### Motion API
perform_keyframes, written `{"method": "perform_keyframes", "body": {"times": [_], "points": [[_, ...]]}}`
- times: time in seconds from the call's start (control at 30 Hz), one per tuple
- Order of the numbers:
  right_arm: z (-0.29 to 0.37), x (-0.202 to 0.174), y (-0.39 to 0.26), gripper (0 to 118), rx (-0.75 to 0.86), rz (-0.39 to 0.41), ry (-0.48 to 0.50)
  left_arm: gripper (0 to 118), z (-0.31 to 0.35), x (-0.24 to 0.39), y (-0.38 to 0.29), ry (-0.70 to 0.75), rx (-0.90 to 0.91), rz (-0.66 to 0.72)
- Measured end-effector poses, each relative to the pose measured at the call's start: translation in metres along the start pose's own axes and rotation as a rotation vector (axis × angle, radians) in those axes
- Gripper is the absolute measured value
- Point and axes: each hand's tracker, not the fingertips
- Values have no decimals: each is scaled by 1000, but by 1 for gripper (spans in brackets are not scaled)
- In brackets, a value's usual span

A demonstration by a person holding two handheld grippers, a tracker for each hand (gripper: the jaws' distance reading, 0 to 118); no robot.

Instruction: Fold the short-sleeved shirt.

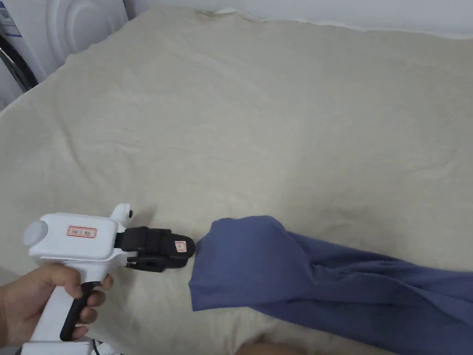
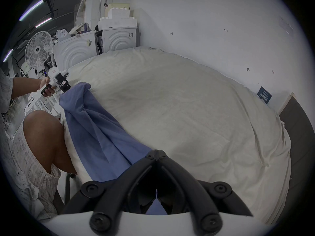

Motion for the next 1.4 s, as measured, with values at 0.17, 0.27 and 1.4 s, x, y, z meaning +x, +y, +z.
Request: {"method": "perform_keyframes", "body": {"times": [0.17,0.27,1.4], "points": [[-15,-3,9,0,-15,5,16,60,-38,7,1,-11,-79,-41],[-20,-8,14,0,-14,16,27,60,-51,9,8,-54,-79,-3],[-16,-7,18,0,12,30,51,15,-86,67,26,240,-102,-260]]}}
